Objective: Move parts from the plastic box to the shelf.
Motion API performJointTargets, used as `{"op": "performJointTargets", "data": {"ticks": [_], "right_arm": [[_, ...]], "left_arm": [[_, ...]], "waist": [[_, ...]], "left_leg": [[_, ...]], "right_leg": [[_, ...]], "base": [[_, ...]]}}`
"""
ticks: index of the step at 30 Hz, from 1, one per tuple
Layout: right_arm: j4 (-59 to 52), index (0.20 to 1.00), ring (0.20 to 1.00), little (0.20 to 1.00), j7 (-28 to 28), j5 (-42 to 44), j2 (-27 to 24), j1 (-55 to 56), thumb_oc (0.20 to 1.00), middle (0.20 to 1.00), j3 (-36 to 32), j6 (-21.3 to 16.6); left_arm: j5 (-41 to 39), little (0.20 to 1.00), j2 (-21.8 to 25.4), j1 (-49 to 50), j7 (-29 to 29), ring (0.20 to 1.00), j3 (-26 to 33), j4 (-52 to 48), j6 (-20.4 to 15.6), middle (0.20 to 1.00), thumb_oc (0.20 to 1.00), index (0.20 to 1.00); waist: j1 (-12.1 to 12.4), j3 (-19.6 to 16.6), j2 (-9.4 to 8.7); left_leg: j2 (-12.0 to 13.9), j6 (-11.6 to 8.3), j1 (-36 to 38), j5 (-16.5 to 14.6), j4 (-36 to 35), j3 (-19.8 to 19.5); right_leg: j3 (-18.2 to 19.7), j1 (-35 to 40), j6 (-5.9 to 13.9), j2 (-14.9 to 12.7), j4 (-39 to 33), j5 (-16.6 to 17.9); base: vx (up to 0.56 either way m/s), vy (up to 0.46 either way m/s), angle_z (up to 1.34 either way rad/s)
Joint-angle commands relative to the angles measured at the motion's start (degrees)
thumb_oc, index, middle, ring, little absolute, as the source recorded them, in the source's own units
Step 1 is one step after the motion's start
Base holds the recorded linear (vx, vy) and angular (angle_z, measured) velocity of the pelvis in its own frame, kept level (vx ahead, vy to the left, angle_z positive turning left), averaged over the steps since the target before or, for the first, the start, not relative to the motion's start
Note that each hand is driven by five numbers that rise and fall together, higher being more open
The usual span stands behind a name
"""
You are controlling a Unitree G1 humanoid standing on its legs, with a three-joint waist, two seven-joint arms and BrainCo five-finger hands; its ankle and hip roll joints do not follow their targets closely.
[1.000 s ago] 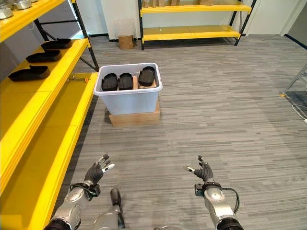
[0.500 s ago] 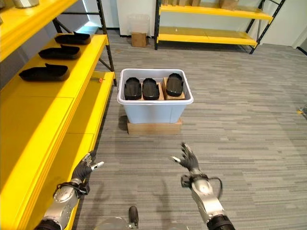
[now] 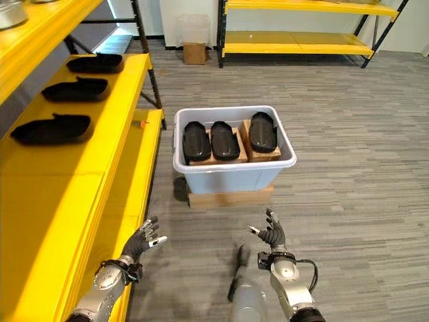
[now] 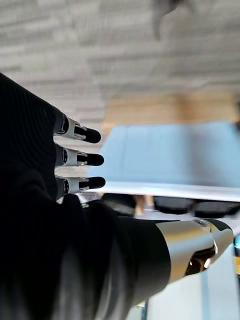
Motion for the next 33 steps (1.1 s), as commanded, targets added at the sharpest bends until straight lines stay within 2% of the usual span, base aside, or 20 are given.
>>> {"op": "performJointTargets", "data": {"ticks": [1, 2, 3, 5, 6, 9, 10, 14, 15, 17, 18, 20, 23, 25, 28, 29, 30, 31, 33], "right_arm": [[-1.3, 1.0, 1.0, 1.0, -4.0, -1.9, -1.8, -2.8, 1.0, 1.0, 0.1, -1.1], [-0.1, 1.0, 1.0, 1.0, -9.7, -3.3, -3.1, -3.2, 1.0, 1.0, -0.5, -0.3], [-0.1, 1.0, 1.0, 1.0, -9.7, -3.3, -3.1, -3.2, 1.0, 1.0, -0.5, -0.3], [1.0, 1.0, 1.0, 1.0, -13.3, -3.3, -4.2, -3.5, 1.0, 1.0, -1.4, 0.5], [2.5, 1.0, 1.0, 1.0, -16.0, -3.8, -4.5, -3.8, 1.0, 1.0, -2.0, 0.4], [3.6, 1.0, 1.0, 1.0, -17.8, -5.2, -4.8, -3.8, 1.0, 1.0, -2.9, 0.4], [3.9, 1.0, 1.0, 1.0, -18.7, -5.3, -4.9, -3.7, 1.0, 1.0, -3.2, 0.8], [4.7, 1.0, 1.0, 1.0, -19.6, -6.2, -5.1, -3.1, 1.0, 1.0, -4.3, 0.1], [4.5, 1.0, 1.0, 1.0, -19.3, -6.9, -5.0, -2.4, 1.0, 1.0, -4.9, -0.2], [4.0, 1.0, 1.0, 1.0, -19.6, -6.8, -4.9, -1.7, 1.0, 1.0, -4.8, -0.2], [3.7, 1.0, 1.0, 1.0, -19.8, -6.7, -4.8, -1.2, 1.0, 1.0, -5.1, -0.4], [3.5, 1.0, 1.0, 1.0, -19.5, -6.0, -4.3, 0.0, 1.0, 1.0, -5.8, -1.0], [2.8, 1.0, 1.0, 1.0, -19.8, -5.9, -3.8, 0.8, 1.0, 1.0, -6.0, -1.3], [2.3, 1.0, 1.0, 1.0, -20.3, -5.8, -3.6, 1.2, 1.0, 1.0, -5.6, -1.3], [2.5, 1.0, 1.0, 1.0, -20.8, -5.4, -3.3, 0.7, 1.0, 1.0, -4.1, -1.0], [2.5, 1.0, 1.0, 1.0, -21.0, -5.0, -3.2, 0.5, 1.0, 1.0, -3.5, -0.9], [2.7, 1.0, 1.0, 1.0, -20.6, -4.8, -3.2, 0.2, 1.0, 1.0, -2.7, -0.9], [2.7, 1.0, 1.0, 1.0, -20.0, -5.1, -3.2, -0.2, 1.0, 1.0, -2.2, -0.8], [2.0, 1.0, 1.0, 1.0, -19.6, -5.0, -2.8, -0.3, 1.0, 1.0, -1.7, 0.2]], "left_arm": [[0.2, 1.0, 3.3, 1.0, -0.3, 1.0, -1.3, -3.6, -2.6, 1.0, 1.0, 1.0], [-0.7, 1.0, 2.6, 1.8, -0.1, 1.0, -1.3, -4.3, -2.8, 1.0, 1.0, 1.0], [-0.7, 1.0, 2.6, 1.8, -0.1, 1.0, -1.3, -4.3, -2.8, 1.0, 1.0, 1.0], [-1.4, 1.0, 1.9, 1.8, 1.1, 1.0, -1.7, -3.9, -3.1, 1.0, 1.0, 1.0], [-2.1, 1.0, 1.5, 1.1, 1.4, 1.0, -2.0, -3.2, -3.9, 1.0, 1.0, 1.0], [-2.3, 1.0, 1.2, 0.6, 1.9, 1.0, -2.3, -3.0, -4.3, 1.0, 1.0, 1.0], [-2.7, 1.0, 1.0, 0.5, 2.0, 1.0, -2.5, -2.8, -4.6, 1.0, 1.0, 1.0], [-3.7, 1.0, 0.8, 0.1, 3.0, 1.0, -2.9, -3.4, -4.9, 1.0, 1.0, 1.0], [-4.4, 1.0, 0.8, -0.2, 4.1, 1.0, -2.6, -3.8, -5.0, 1.0, 1.0, 1.0], [-4.2, 1.0, 0.7, -0.4, 4.7, 1.0, -2.5, -3.5, -5.7, 1.0, 1.0, 1.0], [-3.9, 1.0, 0.7, -0.6, 4.8, 1.0, -2.6, -3.4, -6.2, 1.0, 1.0, 1.0], [-2.9, 1.0, 0.5, -0.6, 5.5, 1.0, -2.6, -3.9, -7.3, 1.0, 1.0, 1.0], [-2.4, 1.0, 0.9, -0.7, 6.2, 1.0, -2.2, -5.0, -7.5, 1.0, 1.0, 1.0], [-3.0, 1.0, 1.4, -0.7, 8.0, 1.0, -1.7, -5.6, -7.7, 1.0, 1.0, 1.0], [-3.0, 1.0, 1.3, 0.0, 9.7, 1.0, -1.1, -5.7, -7.6, 1.0, 1.0, 1.0], [-2.8, 1.0, 1.1, 0.5, 10.3, 1.0, -0.7, -5.7, -7.7, 1.0, 1.0, 1.0], [-3.3, 1.0, 0.7, 1.2, 11.0, 1.0, 0.0, -5.4, -7.8, 1.0, 1.0, 1.0], [-3.5, 1.0, 0.7, 1.8, 11.5, 1.0, 1.0, -5.2, -7.8, 1.0, 1.0, 1.0], [-3.4, 1.0, 0.6, 2.4, 11.4, 1.0, 2.0, -4.6, -7.8, 1.0, 1.0, 1.0]], "waist": [[-0.3, -2.9, -1.67], [-0.5, -3.5, -1.16], [-0.5, -3.5, -1.16], [-0.6, -3.6, -0.29], [-0.6, -3.4, -0.31], [-0.8, -3.1, -0.4], [-1.0, -3.2, 0.18], [-1.6, -3.4, 0.28], [-2.2, -3.6, 0.05], [-3.0, -4.0, 0.07], [-3.6, -4.4, 0.14], [-3.9, -4.9, 0.89], [-4.0, -4.4, 0.84], [-3.5, -3.5, 0.03], [-2.1, -2.4, -0.43], [-1.4, -2.0, -0.47], [-0.4, -1.5, -0.56], [0.4, -1.3, -0.78], [0.9, -1.5, -0.8]], "left_leg": [[4.5, 5.38, -0.7, 5.3, -12.2, 2.0], [7.2, 3.97, -2.7, 9.6, -7.3, 4.4], [7.2, 3.97, -2.7, 9.6, -7.3, 4.4], [9.6, 2.48, -5.8, 14.0, -1.0, 4.8], [10.8, 1.91, -9.6, 16.6, 4.6, 4.8], [11.8, 1.72, -12.0, 17.2, 8.8, 6.1], [12.6, 0.83, -11.8, 16.4, 10.1, 6.3], [14.4, -0.53, -13.1, 18.6, 14.4, 8.5], [16.1, -1.37, -13.1, 19.2, 17.1, 10.8], [17.5, -2.34, -12.7, 20.4, 18.1, 12.7], [17.4, -2.27, -11.7, 19.7, 17.3, 13.8], [12.6, -0.4, -11.4, 16.6, 11.3, 12.6], [11.1, 0.67, -12.1, 15.2, 7.2, 13.3], [9.5, 2.53, -16.5, 13.7, 1.7, 15.1], [8.7, 2.81, -21.3, 15.3, -1.7, 13.6], [8.8, 2.3, -23.1, 17.3, -2.5, 11.7], [8.4, 2.34, -23.9, 17.7, -4.3, 9.8], [7.9, 3.29, -23.9, 17.9, -5.9, 9.6], [7.4, 3.45, -22.4, 17.8, -8.8, 8.6]], "right_leg": [[-2.9, 0.8, 14.01, -4.1, 3.6, -2.3], [-4.8, 1.4, 10.92, -1.4, 5.9, -6.1], [-4.8, 1.4, 10.92, -1.4, 5.9, -6.1], [-5.7, 2.5, 7.85, 1.7, 7.2, -10.0], [-5.5, 3.9, 5.9, 3.4, 7.5, -12.2], [-5.5, 5.3, 4.74, 4.4, 7.3, -13.6], [-5.4, 6.1, 4.71, 5.3, 7.4, -15.1], [-6.3, 7.5, 3.25, 6.6, 6.6, -16.5], [-7.2, 8.3, 2.47, 7.1, 5.7, -17.1], [-8.0, 8.4, 2.08, 7.4, 5.1, -17.5], [-8.6, 8.2, 2.12, 7.3, 4.9, -17.6], [-8.6, 6.7, 2.88, 7.0, 5.8, -17.3], [-8.5, 6.6, 3.42, 7.0, 5.7, -16.8], [-7.3, 8.4, 4.56, 6.0, 4.7, -16.5], [-5.2, 10.9, 5.19, 5.8, 3.1, -16.5], [-3.9, 11.9, 5.19, 6.1, 2.4, -16.4], [-2.4, 13.2, 5.49, 6.0, 2.0, -16.6], [-2.1, 13.4, 5.6, 5.7, 1.7, -15.9], [-2.2, 13.8, 6.28, 5.3, 1.5, -15.7]], "base": [[0.6, -0.333, -0.19], [0.46, -0.266, 0.06], [0.59, -0.36, -0.03], [0.42, -0.291, -0.04], [0.39, -0.295, -0.36], [0.3, -0.195, -0.4], [0.22, -0.094, -0.24], [0.22, -0.15, -0.02], [0.18, -0.164, 0.06], [0.15, -0.129, 0.12], [0.09, -0.012, 0.22], [0.04, 0.069, 0.44], [0.02, 0.056, 0.4], [0.0, 0.118, 0.42], [0.04, 0.095, 0.21], [0.09, 0.091, -0.62], [0.07, 0.134, -0.97], [0.07, 0.163, -0.94], [0.07, 0.183, -0.95]]}}
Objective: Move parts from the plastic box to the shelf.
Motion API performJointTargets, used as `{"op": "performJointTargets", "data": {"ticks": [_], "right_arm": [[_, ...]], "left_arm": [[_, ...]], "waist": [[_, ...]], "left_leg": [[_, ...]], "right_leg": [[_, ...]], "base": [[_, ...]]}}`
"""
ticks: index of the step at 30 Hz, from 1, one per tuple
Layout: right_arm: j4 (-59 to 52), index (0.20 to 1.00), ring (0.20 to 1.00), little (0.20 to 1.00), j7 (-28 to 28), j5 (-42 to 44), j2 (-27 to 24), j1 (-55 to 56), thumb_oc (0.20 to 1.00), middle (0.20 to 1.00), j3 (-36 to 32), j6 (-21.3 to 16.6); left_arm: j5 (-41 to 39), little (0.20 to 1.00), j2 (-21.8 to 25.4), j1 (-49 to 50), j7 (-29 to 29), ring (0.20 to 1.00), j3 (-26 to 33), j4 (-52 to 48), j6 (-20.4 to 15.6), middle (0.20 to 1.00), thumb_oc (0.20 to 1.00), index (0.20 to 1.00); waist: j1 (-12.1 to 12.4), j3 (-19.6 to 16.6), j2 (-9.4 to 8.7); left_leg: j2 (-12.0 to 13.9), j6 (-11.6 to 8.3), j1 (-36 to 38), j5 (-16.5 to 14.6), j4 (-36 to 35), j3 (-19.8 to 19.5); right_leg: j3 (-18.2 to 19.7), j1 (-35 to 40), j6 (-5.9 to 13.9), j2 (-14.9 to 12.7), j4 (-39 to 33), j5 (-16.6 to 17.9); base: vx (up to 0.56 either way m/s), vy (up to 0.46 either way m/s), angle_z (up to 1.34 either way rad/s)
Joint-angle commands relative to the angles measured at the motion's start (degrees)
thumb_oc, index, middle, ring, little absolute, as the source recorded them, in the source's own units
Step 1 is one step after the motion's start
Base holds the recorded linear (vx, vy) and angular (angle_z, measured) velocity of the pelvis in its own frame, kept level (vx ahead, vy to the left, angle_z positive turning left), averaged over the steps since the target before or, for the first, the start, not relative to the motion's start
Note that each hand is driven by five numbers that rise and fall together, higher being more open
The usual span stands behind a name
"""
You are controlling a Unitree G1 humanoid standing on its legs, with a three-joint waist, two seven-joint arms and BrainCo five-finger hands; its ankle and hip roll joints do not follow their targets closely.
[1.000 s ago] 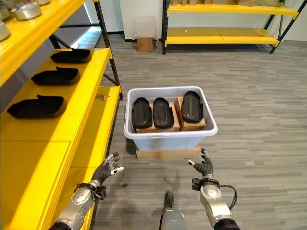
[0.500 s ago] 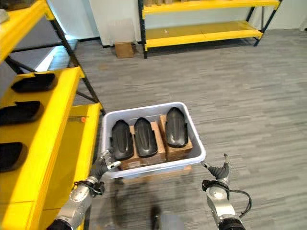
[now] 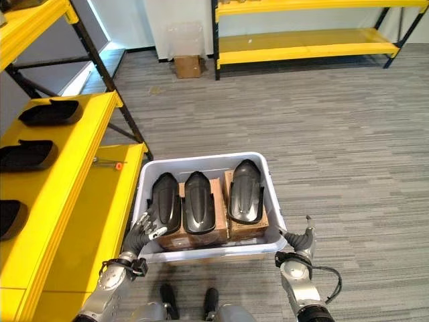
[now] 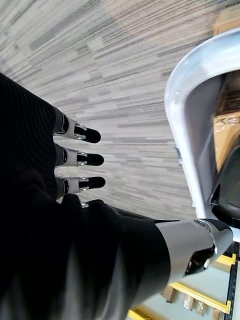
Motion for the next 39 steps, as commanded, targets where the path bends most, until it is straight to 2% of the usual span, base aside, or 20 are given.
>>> {"op": "performJointTargets", "data": {"ticks": [1, 9, 16, 21, 22, 26, 27, 28, 29, 32, 34, 35, 39], "right_arm": [[-4.3, 1.0, 1.0, 1.0, -0.1, 1.1, -3.2, 0.8, 1.0, 1.0, -2.1, -1.7], [-5.6, 1.0, 1.0, 1.0, 1.9, 0.9, -2.2, 0.2, 1.0, 1.0, -1.9, -1.1], [-7.0, 1.0, 1.0, 1.0, 3.7, 0.3, -2.3, -0.9, 1.0, 1.0, -0.5, 0.1], [-7.4, 1.0, 1.0, 1.0, 3.9, -1.0, -2.6, -2.2, 1.0, 1.0, 0.4, -0.2], [-7.9, 1.0, 1.0, 1.0, 4.1, -1.5, -2.9, -2.8, 1.0, 1.0, 0.5, -0.4], [-8.0, 1.0, 1.0, 1.0, 4.1, -1.6, -3.0, -2.9, 1.0, 1.0, 0.5, -0.4], [-9.8, 1.0, 1.0, 1.0, 5.8, -1.7, -3.1, -4.8, 1.0, 1.0, 1.2, -0.7], [-9.8, 1.0, 1.0, 1.0, 5.9, -1.3, -2.9, -4.8, 1.0, 1.0, 1.3, -0.7], [-9.8, 1.0, 1.0, 1.0, 5.9, -1.3, -2.7, -4.8, 1.0, 1.0, 1.4, -0.8], [-9.3, 1.0, 1.0, 1.0, 6.4, -1.2, -2.1, -4.5, 1.0, 1.0, 1.6, -1.2], [-9.2, 1.0, 1.0, 1.0, 7.2, -0.9, -1.8, -4.1, 1.0, 1.0, 1.3, -0.9], [-7.4, 1.0, 1.0, 1.0, 11.5, 0.1, -1.3, -4.9, 1.0, 1.0, 3.5, 1.0], [-6.8, 1.0, 1.0, 1.0, 13.1, -0.1, -1.8, -6.3, 1.0, 1.0, 5.1, 1.3]], "left_arm": [[0.4, 1.0, 0.7, -1.4, 0.2, 1.0, 4.0, -1.5, -2.9, 1.0, 1.0, 1.0], [1.3, 1.0, 0.9, -0.4, -0.6, 1.0, 4.2, 0.3, -5.2, 1.0, 1.0, 1.0], [0.9, 1.0, 1.6, 0.0, -0.4, 1.0, 4.1, -0.1, -4.0, 1.0, 1.0, 1.0], [0.7, 1.0, 1.3, 0.8, -0.5, 1.0, 4.3, 0.5, -3.9, 1.0, 1.0, 1.0], [0.8, 1.0, 1.2, 1.2, -0.7, 1.0, 4.4, 0.6, -3.8, 1.0, 1.0, 1.0], [0.9, 1.0, 1.1, 1.3, -0.8, 1.0, 4.4, 0.6, -3.8, 1.0, 1.0, 1.0], [2.1, 1.0, 1.4, 1.0, -1.1, 1.0, 5.2, 1.7, -4.2, 1.0, 1.0, 1.0], [2.0, 1.0, 1.8, 0.9, -1.0, 1.0, 5.4, 1.7, -4.0, 1.0, 1.0, 1.0], [1.9, 1.0, 1.9, 0.9, -0.9, 1.0, 5.5, 1.7, -4.1, 1.0, 1.0, 1.0], [1.7, 1.0, 3.1, 0.6, -1.5, 1.0, 5.6, 1.5, -4.3, 1.0, 1.0, 1.0], [1.5, 1.0, 4.0, 0.8, -1.7, 1.0, 5.6, 0.5, -4.0, 1.0, 1.0, 1.0], [2.0, 1.0, 4.1, 2.3, -0.3, 1.0, 6.0, -0.5, -4.3, 1.0, 1.0, 1.0], [0.6, 1.0, 3.3, 3.0, -0.9, 1.0, 6.2, -1.7, -4.4, 1.0, 1.0, 1.0]], "waist": [[0.7, 0.4, 1.33], [1.4, -0.5, 1.61], [2.3, -0.8, 1.33], [3.3, -1.1, 1.08], [3.7, -0.9, 1.0], [3.8, -0.8, 0.97], [4.3, 1.0, 0.76], [4.4, 1.3, 0.79], [4.4, 1.4, 0.83], [4.5, 1.7, 0.89], [4.4, 1.7, 1.0], [6.6, 0.7, 0.95], [7.5, 0.3, 0.83]], "left_leg": [[-0.9, 3.64, 6.4, -1.9, 0.9, 0.1], [-2.6, 4.28, 11.3, -2.4, -3.5, -0.9], [-3.4, 5.07, 12.9, -2.8, -5.4, -0.6], [-3.8, 5.55, 13.4, -3.2, -5.9, -0.4], [-4.0, 5.78, 13.6, -3.5, -5.9, -0.1], [-4.0, 5.85, 13.6, -3.5, -5.8, -0.1], [-4.6, 8.38, 13.9, -4.7, -5.4, -0.1], [-4.4, 8.53, 14.2, -4.8, -5.4, -0.5], [-4.2, 8.48, 14.3, -4.8, -5.4, -0.6], [-2.9, 7.8, 15.1, -5.0, -5.2, -1.3], [-2.1, 7.35, 15.5, -4.9, -5.2, -1.9], [1.4, 4.41, 15.7, -2.9, -5.5, -0.3], [2.6, 2.98, 15.6, -2.3, -5.7, -0.5]], "right_leg": [[0.0, 2.8, 2.63, -5.8, 2.7, 2.5], [-1.2, 2.0, 3.22, -5.3, 3.9, 2.7], [-2.4, 1.3, 3.85, -5.8, 4.6, 2.9], [-3.6, 1.2, 4.12, -6.1, 5.1, 2.8], [-4.3, 1.4, 4.03, -6.0, 6.3, 1.9], [-4.4, 1.4, 3.99, -5.9, 6.6, 1.7], [-5.5, -6.0, 7.71, -8.1, 24.7, 5.9], [-5.2, -7.6, 8.39, -9.9, 26.8, 6.7], [-5.2, -7.8, 8.42, -10.5, 26.7, 6.8], [-3.9, -7.0, 8.85, -14.6, 20.9, 9.0], [-2.7, -5.6, 9.31, -16.2, 16.9, 10.0], [-6.5, -0.2, 9.73, -16.8, 6.2, 9.3], [-7.5, 1.3, 9.05, -15.1, 4.6, 7.4]], "base": [[0.08, 0.162, -1.06], [0.05, 0.113, -0.17], [0.0, 0.101, 0.05], [-0.03, 0.094, 0.02], [-0.04, 0.091, -0.01], [-0.04, 0.056, 0.0], [-0.17, 0.114, 0.0], [-0.17, 0.094, -0.07], [-0.05, -0.159, -0.19], [0.0, -0.214, 0.25], [0.1, -0.481, 0.4], [0.15, -0.698, 0.54], [0.07, -0.299, -0.28]]}}
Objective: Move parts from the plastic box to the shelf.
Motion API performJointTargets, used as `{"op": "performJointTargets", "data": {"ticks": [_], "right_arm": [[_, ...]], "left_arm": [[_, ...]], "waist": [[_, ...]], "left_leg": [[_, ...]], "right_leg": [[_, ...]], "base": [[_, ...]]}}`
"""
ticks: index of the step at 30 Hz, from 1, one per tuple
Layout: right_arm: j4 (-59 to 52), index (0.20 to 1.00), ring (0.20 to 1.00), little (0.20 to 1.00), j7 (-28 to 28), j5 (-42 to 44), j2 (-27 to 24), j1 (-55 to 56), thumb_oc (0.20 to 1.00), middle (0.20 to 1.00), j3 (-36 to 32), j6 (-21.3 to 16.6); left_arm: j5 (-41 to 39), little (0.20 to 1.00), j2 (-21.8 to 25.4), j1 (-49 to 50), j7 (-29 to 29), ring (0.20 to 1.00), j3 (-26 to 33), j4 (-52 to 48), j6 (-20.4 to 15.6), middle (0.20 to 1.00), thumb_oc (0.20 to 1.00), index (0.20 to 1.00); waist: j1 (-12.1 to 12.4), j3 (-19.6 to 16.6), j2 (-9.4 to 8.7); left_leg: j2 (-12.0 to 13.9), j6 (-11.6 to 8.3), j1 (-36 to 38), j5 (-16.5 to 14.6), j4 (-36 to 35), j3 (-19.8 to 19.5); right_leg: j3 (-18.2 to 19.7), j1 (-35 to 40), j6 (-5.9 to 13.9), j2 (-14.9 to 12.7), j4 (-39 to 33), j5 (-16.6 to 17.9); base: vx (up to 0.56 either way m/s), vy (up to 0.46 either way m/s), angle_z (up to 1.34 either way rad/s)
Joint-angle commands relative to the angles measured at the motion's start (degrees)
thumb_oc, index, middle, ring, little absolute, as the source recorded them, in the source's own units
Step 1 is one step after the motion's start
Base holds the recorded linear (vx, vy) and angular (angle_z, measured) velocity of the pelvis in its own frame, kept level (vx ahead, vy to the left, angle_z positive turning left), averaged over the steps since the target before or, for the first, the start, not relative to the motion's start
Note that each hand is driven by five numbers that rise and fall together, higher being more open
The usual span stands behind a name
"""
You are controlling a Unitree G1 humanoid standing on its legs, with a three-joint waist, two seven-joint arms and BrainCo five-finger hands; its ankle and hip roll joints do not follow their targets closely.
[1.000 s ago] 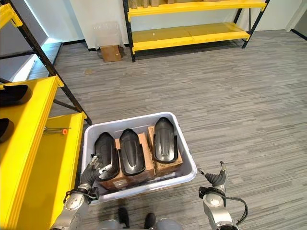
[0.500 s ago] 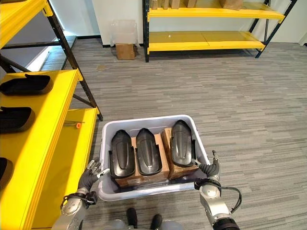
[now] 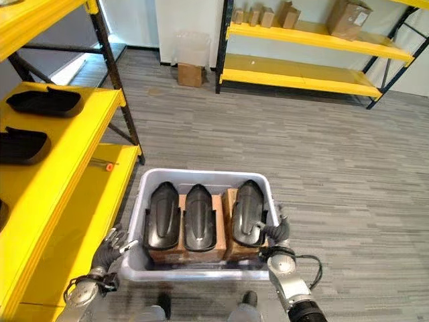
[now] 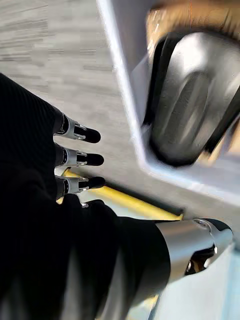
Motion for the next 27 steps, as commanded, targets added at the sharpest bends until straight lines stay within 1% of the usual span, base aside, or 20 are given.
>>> {"op": "performJointTargets", "data": {"ticks": [1, 2, 5, 6, 7, 10, 13, 15, 16, 17, 18, 19, 20, 21, 22, 23, 24, 25, 26, 27], "right_arm": [[-1.9, 1.0, 1.0, 1.0, 1.4, 0.0, -3.8, -4.7, 1.0, 1.0, -2.4, -0.8], [-1.9, 1.0, 1.0, 1.0, 1.6, 0.1, -4.1, -5.1, 1.0, 1.0, -2.2, -0.1], [-1.7, 1.0, 1.0, 1.0, 2.4, 0.0, -4.8, -5.7, 1.0, 1.0, -1.6, 0.1], [-2.3, 1.0, 1.0, 1.0, 3.8, -0.6, -5.2, -5.8, 1.0, 1.0, -1.4, 0.8], [-2.1, 1.0, 1.0, 1.0, 4.0, -0.6, -5.2, -6.0, 1.0, 1.0, -1.0, 1.3], [-1.7, 1.0, 1.0, 1.0, 4.4, -0.5, -4.8, -5.8, 1.0, 1.0, 0.0, 1.7], [-0.7, 1.0, 1.0, 1.0, 4.6, -0.1, -3.9, -5.6, 1.0, 1.0, 0.8, 3.2], [0.1, 1.0, 1.0, 1.0, 4.5, 0.2, -3.6, -5.6, 1.0, 1.0, 1.0, 3.3], [1.0, 1.0, 1.0, 1.0, 4.3, 0.0, -3.4, -5.9, 1.0, 1.0, 1.1, 2.4], [1.1, 1.0, 1.0, 1.0, 3.9, -0.4, -3.9, -6.7, 1.0, 1.0, 1.0, 1.4], [1.1, 1.0, 1.0, 1.0, 3.8, -0.4, -4.0, -6.8, 1.0, 1.0, 1.0, 1.4], [0.8, 1.0, 1.0, 1.0, 3.1, -0.6, -4.5, -7.2, 1.0, 1.0, 1.1, 0.9], [0.8, 1.0, 1.0, 1.0, 3.0, -0.8, -5.1, -8.1, 1.0, 1.0, 1.4, -0.2], [0.9, 1.0, 1.0, 1.0, 3.0, -0.7, -5.3, -8.6, 1.0, 1.0, 1.5, -0.4], [0.8, 1.0, 1.0, 1.0, 2.7, -0.2, -5.5, -9.1, 1.0, 1.0, 1.7, -0.4], [0.2, 1.0, 1.0, 1.0, 2.6, 0.1, -5.6, -9.2, 1.0, 1.0, 1.5, -0.2], [-0.3, 1.0, 1.0, 1.0, 2.8, 0.6, -5.6, -9.3, 1.0, 1.0, 1.7, -0.7], [-1.8, 1.0, 1.0, 1.0, 3.0, 2.5, -4.7, -8.6, 1.0, 1.0, 1.0, 0.9], [-3.0, 1.0, 1.0, 1.0, 2.9, 2.6, -4.3, -7.6, 1.0, 1.0, 0.7, 0.5], [-3.7, 1.0, 1.0, 1.0, 2.9, 1.8, -4.0, -7.6, 1.0, 1.0, 0.6, -0.6]], "left_arm": [[0.4, 1.0, -3.0, -3.6, -1.1, 1.0, -1.3, -2.8, -2.7, 1.0, 1.0, 1.0], [0.9, 1.0, -3.5, -3.3, -1.3, 1.0, -1.5, -3.0, -2.6, 1.0, 1.0, 1.0], [1.3, 1.0, -4.4, -3.1, -2.3, 1.0, -2.2, -3.2, -2.7, 1.0, 1.0, 1.0], [1.1, 1.0, -4.9, -3.2, -3.1, 1.0, -2.9, -3.5, -2.6, 1.0, 1.0, 1.0], [1.0, 1.0, -5.2, -3.8, -3.3, 1.0, -3.2, -3.2, -2.5, 1.0, 1.0, 1.0], [1.5, 1.0, -5.5, -4.9, -3.4, 1.0, -3.7, -2.4, -2.4, 1.0, 1.0, 1.0], [1.6, 1.0, -5.1, -5.9, -1.8, 1.0, -4.3, -2.4, -1.4, 1.0, 1.0, 1.0], [2.0, 1.0, -4.9, -6.2, -1.1, 1.0, -4.2, -2.1, -1.3, 1.0, 1.0, 1.0], [2.6, 1.0, -4.3, -6.4, 0.0, 1.0, -4.2, -2.3, -1.0, 1.0, 1.0, 1.0], [1.4, 1.0, -3.3, -6.3, 0.4, 1.0, -3.8, -2.7, -1.1, 1.0, 1.0, 1.0], [1.4, 1.0, -3.3, -6.3, 0.3, 1.0, -3.7, -2.7, -1.2, 1.0, 1.0, 1.0], [1.6, 1.0, -3.1, -6.3, 0.2, 1.0, -3.4, -2.9, -1.6, 1.0, 1.0, 1.0], [0.8, 1.0, -3.0, -6.4, 0.2, 1.0, -3.1, -3.3, -1.8, 1.0, 1.0, 1.0], [0.6, 1.0, -3.0, -6.4, 0.1, 1.0, -2.8, -3.4, -1.8, 1.0, 1.0, 1.0], [0.6, 1.0, -3.3, -6.4, 0.0, 1.0, -2.2, -3.3, -1.6, 1.0, 1.0, 1.0], [0.4, 1.0, -3.9, -5.9, -1.0, 1.0, -1.4, -3.3, -1.0, 1.0, 1.0, 1.0], [1.2, 1.0, -4.6, -5.1, -1.5, 1.0, -1.6, -3.9, -0.6, 1.0, 1.0, 1.0], [0.9, 1.0, -4.2, -5.5, -1.6, 1.0, -2.7, -3.6, 0.1, 1.0, 1.0, 1.0], [0.6, 1.0, -3.7, -5.9, -1.5, 1.0, -3.3, -4.2, -0.1, 1.0, 1.0, 1.0], [-0.3, 1.0, -2.8, -6.7, -0.8, 1.0, -3.8, -5.2, 0.1, 1.0, 1.0, 1.0]], "waist": [[-0.6, -0.3, 2.47], [-0.5, -0.7, 2.43], [-0.5, -1.2, 2.42], [-0.8, -1.5, 2.52], [-1.0, -1.7, 2.58], [-1.5, -2.2, 2.54], [-2.2, -2.5, 2.73], [-2.4, -2.5, 2.87], [-2.6, -2.2, 3.06], [-2.6, -1.2, 3.18], [-2.6, -1.2, 3.15], [-2.2, -0.3, 2.91], [-1.3, 1.1, 2.96], [-1.1, 1.7, 3.15], [-1.0, 2.0, 3.45], [-1.3, 1.6, 3.96], [-1.4, 1.5, 5.21], [-2.9, 1.5, 6.13], [-3.1, 1.8, 6.04], [-3.1, 2.6, 5.84]], "left_leg": [[1.4, 1.25, -0.5, -0.1, -0.8, 0.8], [1.5, 0.96, -0.6, 0.1, -1.0, 0.7], [2.0, 0.26, -1.0, 0.8, -1.1, 0.5], [2.4, -0.24, -1.3, 1.1, -0.9, 0.5], [2.5, -0.35, -1.4, 1.2, -0.8, 0.5], [2.4, -0.25, -1.0, 1.0, -0.8, 0.5], [1.9, 0.2, -0.4, 0.5, -0.4, 0.7], [1.5, 0.47, -0.3, -0.1, 0.3, 0.8], [1.0, 0.79, -0.8, -1.0, 2.2, 0.7], [0.1, 1.41, -2.9, -3.2, 8.6, 1.5], [0.2, 1.37, -3.4, -3.5, 9.6, 1.6], [0.5, 0.87, -6.8, -3.7, 16.2, 0.8], [0.9, -0.18, -11.4, -2.1, 22.6, -2.8], [1.8, -0.79, -12.7, -0.9, 24.0, -4.2], [3.3, -1.39, -13.2, 0.6, 23.1, -5.1], [6.0, -1.64, -11.3, 1.7, 18.0, -4.6], [8.8, -2.38, -9.9, 5.9, 13.8, -7.5], [8.3, -2.01, -5.5, 1.3, 8.3, -4.2], [8.0, -1.97, -6.0, 0.9, 8.4, -3.5], [7.8, -1.91, -7.1, 0.6, 8.4, -3.3]], "right_leg": [[1.7, 1.6, -0.24, 4.0, 3.7, -3.3], [1.6, 2.0, -0.75, 4.5, 3.2, -3.8], [1.7, 2.7, -1.73, 5.4, 2.6, -4.5], [1.7, 3.2, -2.45, 5.9, 2.6, -5.3], [1.8, 3.5, -2.79, 6.2, 2.6, -5.6], [2.1, 3.8, -3.03, 6.5, 3.0, -6.0], [2.8, 3.9, -3.39, 6.7, 4.3, -6.9], [3.1, 3.9, -3.55, 6.9, 5.0, -7.5], [3.3, 3.7, -3.94, 7.0, 6.1, -8.3], [3.1, 3.4, -5.02, 6.9, 7.7, -9.3], [3.1, 3.3, -5.13, 6.8, 7.8, -9.3], [3.6, 3.5, -5.77, 6.7, 7.8, -9.3], [5.1, 3.6, -6.46, 6.8, 7.9, -9.5], [5.7, 3.5, -6.57, 6.8, 8.1, -9.5], [6.3, 3.0, -6.47, 6.6, 8.4, -9.5], [6.5, 2.2, -6.0, 6.1, 9.0, -9.7], [7.6, 1.0, -5.67, 5.2, 10.8, -10.3], [6.8, -1.7, -3.12, 1.7, 13.2, -9.3], [7.1, -2.6, -1.99, 0.7, 12.6, -7.9], [7.5, -4.0, -0.84, -0.2, 11.8, -6.3]], "base": [[0.06, -0.132, -0.14], [0.05, -0.106, 0.01], [0.04, -0.063, -0.06], [0.06, -0.06, 0.0], [0.06, -0.053, 0.03], [0.07, -0.064, 0.01], [0.08, -0.11, 0.0], [0.06, -0.153, 0.01], [0.02, -0.237, -0.01], [0.0, -0.211, -0.02], [-0.08, -0.158, 0.03], [-0.12, -0.071, 0.04], [-0.13, -0.047, 0.08], [-0.09, 0.055, 0.11], [-0.02, 0.253, -0.19], [0.05, 0.556, -0.24], [0.08, 0.976, -0.49], [0.04, 0.881, -0.27], [-0.1, 0.629, -0.56], [-0.19, 0.188, -0.32]]}}
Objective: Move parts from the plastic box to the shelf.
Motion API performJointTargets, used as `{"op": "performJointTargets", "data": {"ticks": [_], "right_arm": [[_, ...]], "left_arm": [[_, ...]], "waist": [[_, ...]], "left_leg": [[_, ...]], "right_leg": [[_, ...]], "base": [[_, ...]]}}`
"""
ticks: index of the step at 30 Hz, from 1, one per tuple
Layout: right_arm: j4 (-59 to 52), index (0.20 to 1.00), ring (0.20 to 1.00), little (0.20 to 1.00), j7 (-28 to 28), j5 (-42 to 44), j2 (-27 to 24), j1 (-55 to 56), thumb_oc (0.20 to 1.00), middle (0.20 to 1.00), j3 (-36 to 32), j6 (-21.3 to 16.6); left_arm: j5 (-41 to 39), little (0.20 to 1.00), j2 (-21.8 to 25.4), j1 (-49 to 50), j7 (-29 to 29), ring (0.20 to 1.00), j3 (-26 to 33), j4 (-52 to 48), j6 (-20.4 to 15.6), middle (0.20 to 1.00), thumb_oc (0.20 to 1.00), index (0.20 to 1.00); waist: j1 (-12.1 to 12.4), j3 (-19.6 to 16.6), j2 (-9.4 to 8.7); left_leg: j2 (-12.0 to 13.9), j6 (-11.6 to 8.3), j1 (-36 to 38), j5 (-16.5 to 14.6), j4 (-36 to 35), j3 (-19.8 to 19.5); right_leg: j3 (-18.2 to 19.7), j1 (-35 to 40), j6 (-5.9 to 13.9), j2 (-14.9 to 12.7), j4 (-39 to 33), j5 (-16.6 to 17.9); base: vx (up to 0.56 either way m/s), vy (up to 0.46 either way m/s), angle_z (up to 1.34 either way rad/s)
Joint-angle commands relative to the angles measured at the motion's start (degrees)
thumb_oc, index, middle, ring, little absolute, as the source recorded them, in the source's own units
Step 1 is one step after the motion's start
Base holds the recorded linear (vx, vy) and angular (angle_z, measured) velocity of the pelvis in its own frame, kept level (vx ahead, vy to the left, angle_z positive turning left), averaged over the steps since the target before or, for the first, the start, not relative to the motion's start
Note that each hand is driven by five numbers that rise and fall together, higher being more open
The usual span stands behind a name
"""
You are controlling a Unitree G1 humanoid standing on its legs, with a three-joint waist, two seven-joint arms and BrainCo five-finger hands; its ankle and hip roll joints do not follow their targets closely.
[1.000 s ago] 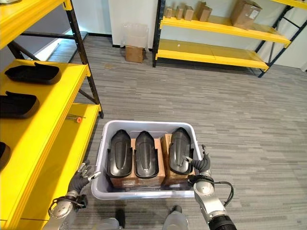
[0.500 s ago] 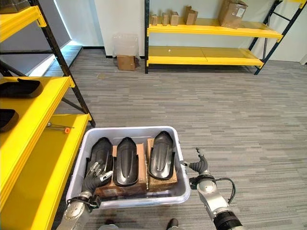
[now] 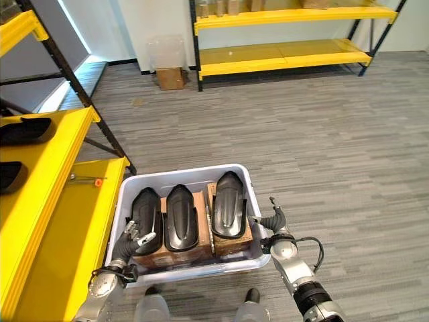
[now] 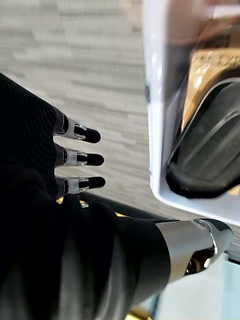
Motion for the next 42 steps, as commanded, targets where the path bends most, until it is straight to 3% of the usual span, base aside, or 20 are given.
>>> {"op": "performJointTargets", "data": {"ticks": [1, 5, 10, 17, 21, 25, 26, 29, 38, 42], "right_arm": [[-5.0, 1.0, 1.0, 1.0, -1.0, -0.8, 1.7, -2.8, 1.0, 1.0, 1.7, -4.6], [-6.1, 1.0, 1.0, 1.0, -3.0, -1.7, 1.4, -6.5, 1.0, 1.0, 2.4, -6.9], [-5.6, 1.0, 1.0, 1.0, -4.6, -2.5, 0.5, -11.6, 1.0, 1.0, 2.2, -7.7], [-4.7, 1.0, 1.0, 1.0, -7.5, -1.5, -0.3, -15.8, 1.0, 1.0, 2.3, -5.8], [-1.8, 1.0, 1.0, 1.0, -13.5, -3.9, -0.8, -18.3, 1.0, 1.0, 1.2, -5.8], [-1.5, 1.0, 1.0, 1.0, -14.7, -4.3, -1.1, -19.0, 1.0, 1.0, 0.8, -5.3], [0.3, 1.0, 1.0, 1.0, -16.7, -4.1, -1.6, -21.9, 1.0, 1.0, -0.2, -4.0], [0.8, 1.0, 1.0, 1.0, -16.0, -3.0, -2.3, -23.9, 1.0, 1.0, -0.7, -2.1], [2.0, 1.0, 1.0, 1.0, -16.7, -0.9, -2.1, -25.1, 1.0, 1.0, -0.8, -1.6], [4.1, 1.0, 1.0, 1.0, -19.0, 1.3, -0.5, -25.3, 1.0, 1.0, -0.4, -1.7]], "left_arm": [[-1.9, 1.0, 6.7, -1.2, 1.3, 1.0, -0.3, -7.3, -1.5, 1.0, 1.0, 1.0], [-3.8, 1.0, 8.3, -3.5, 3.0, 1.0, -0.9, -8.6, -2.2, 1.0, 1.0, 1.0], [-4.9, 1.0, 9.3, -5.8, 4.1, 1.0, -1.3, -9.9, -2.8, 1.0, 1.0, 1.0], [-5.6, 1.0, 10.0, -7.7, 4.5, 1.0, -1.6, -12.3, -1.9, 1.0, 1.0, 1.0], [-6.2, 1.0, 10.2, -8.3, 4.7, 1.0, -2.2, -12.8, -2.1, 1.0, 1.0, 1.0], [-6.5, 1.0, 10.1, -8.6, 4.9, 1.0, -2.5, -13.0, -2.1, 1.0, 1.0, 1.0], [-7.1, 1.0, 9.3, -9.8, 6.0, 1.0, -3.6, -13.4, -2.1, 1.0, 1.0, 1.0], [-7.5, 1.0, 8.8, -10.9, 7.0, 1.0, -4.4, -13.8, -2.3, 1.0, 1.0, 1.0], [-7.8, 1.0, 7.8, -12.3, 8.2, 1.0, -5.2, -14.3, -2.6, 1.0, 1.0, 1.0], [-7.3, 1.0, 7.2, -13.7, 9.2, 1.0, -7.1, -15.6, -3.7, 1.0, 1.0, 1.0]], "waist": [[2.8, 0.7, -2.13], [4.3, 3.4, -3.22], [5.6, 6.3, -3.89], [6.4, 9.5, -3.8], [6.5, 10.5, -3.41], [6.4, 10.9, -3.26], [5.9, 12.1, -2.51], [5.3, 13.4, -1.96], [4.7, 15.2, -1.31], [4.4, 16.0, -0.42]], "left_leg": [[-3.3, -0.15, -0.3, 3.5, -1.3, 1.2], [-2.6, -0.54, -4.8, 3.4, -0.5, 0.8], [-1.5, -1.34, -10.2, 3.9, 1.8, -0.4], [-1.4, -1.31, -14.9, 4.3, 4.0, -1.7], [-1.4, -1.15, -15.6, 4.6, 3.9, -1.8], [-1.4, -1.13, -15.8, 4.6, 4.0, -1.9], [-1.5, -1.11, -16.6, 4.4, 4.5, -2.1], [-1.9, -0.82, -17.8, 4.4, 4.7, -2.1], [-2.5, -0.35, -19.1, 4.5, 4.8, -1.8], [-3.9, 0.56, -22.6, 4.1, 5.6, -1.7]], "right_leg": [[0.0, 2.5, 1.51, -0.4, -0.9, 0.5], [-0.6, -0.6, 2.86, -1.5, -2.2, 2.1], [-1.1, -2.5, 2.87, -1.1, -2.0, 1.4], [-0.8, -5.7, 2.16, -0.9, -0.4, 0.7], [-0.4, -6.9, 1.83, -0.5, 0.1, 0.7], [-0.2, -7.3, 1.72, -0.5, 0.4, 0.7], [0.6, -9.4, 1.18, -0.4, 1.9, 0.3], [1.4, -12.0, 0.79, -0.4, 3.5, 0.1], [2.1, -15.3, 0.37, -0.5, 5.5, -0.3], [2.7, -20.1, 0.43, -1.0, 8.1, -0.6]], "base": [[-0.2, 0.099, -0.26], [-0.19, -0.029, 0.08], [-0.15, -0.057, 0.12], [-0.09, -0.019, -0.01], [-0.04, -0.012, 0.01], [-0.03, 0.01, 0.0], [-0.1, 0.049, -0.02], [-0.12, 0.052, -0.14], [-0.07, 0.02, -0.03], [-0.04, 0.052, 0.08]]}}
